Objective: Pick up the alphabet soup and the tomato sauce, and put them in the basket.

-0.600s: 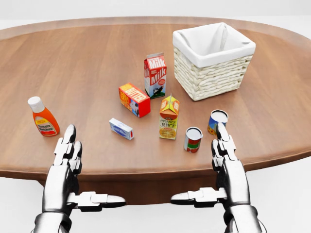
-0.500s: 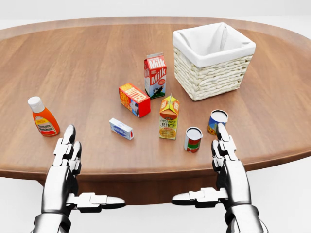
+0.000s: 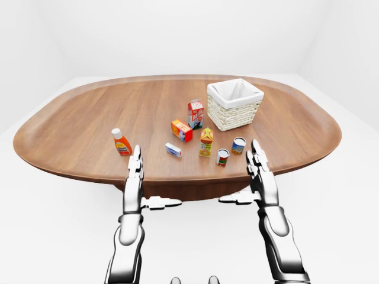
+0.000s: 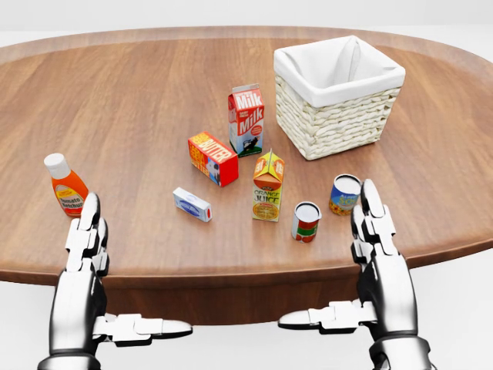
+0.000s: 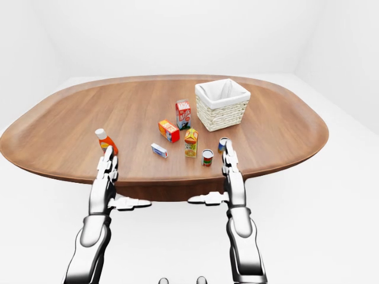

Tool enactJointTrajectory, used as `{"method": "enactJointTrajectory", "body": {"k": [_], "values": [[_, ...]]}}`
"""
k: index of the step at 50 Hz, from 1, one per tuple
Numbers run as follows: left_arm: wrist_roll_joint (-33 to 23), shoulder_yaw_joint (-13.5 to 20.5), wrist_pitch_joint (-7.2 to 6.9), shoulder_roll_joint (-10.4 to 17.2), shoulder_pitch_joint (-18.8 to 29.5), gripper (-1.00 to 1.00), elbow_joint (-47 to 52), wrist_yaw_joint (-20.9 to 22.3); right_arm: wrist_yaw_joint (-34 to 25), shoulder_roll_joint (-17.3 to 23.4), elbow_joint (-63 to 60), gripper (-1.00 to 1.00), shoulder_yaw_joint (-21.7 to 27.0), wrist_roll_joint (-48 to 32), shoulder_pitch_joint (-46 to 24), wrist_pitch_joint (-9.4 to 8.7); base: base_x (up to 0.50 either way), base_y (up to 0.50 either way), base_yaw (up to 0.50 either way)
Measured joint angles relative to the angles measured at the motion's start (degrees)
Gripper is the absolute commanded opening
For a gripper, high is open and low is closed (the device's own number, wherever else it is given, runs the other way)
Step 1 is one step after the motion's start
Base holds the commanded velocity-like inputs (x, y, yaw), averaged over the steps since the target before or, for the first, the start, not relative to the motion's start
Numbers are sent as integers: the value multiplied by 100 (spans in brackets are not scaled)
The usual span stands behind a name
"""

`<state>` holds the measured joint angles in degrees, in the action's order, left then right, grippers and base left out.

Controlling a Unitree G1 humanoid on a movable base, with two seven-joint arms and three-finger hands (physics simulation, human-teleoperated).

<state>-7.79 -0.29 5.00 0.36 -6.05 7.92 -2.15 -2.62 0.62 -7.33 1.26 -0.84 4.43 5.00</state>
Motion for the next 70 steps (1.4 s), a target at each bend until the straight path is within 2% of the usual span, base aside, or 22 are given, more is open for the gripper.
{"method": "enactJointTrajectory", "body": {"k": [10, 22, 70], "values": [[-556, -75, 0, -17, -343, 100, 673, -303, 81, -19, -445, 100, 6, -118, 186, 0, 0, 0, 0], [-841, -122, 0, -23, -520, 100, 1014, -444, 109, -27, -646, 100, 8, -172, 276, 0, 0, 0, 0], [-948, -172, 0, -13, -546, 100, 1085, -431, 118, -32, -713, 100, -4, -211, 325, 0, 20, 0, 0]]}}
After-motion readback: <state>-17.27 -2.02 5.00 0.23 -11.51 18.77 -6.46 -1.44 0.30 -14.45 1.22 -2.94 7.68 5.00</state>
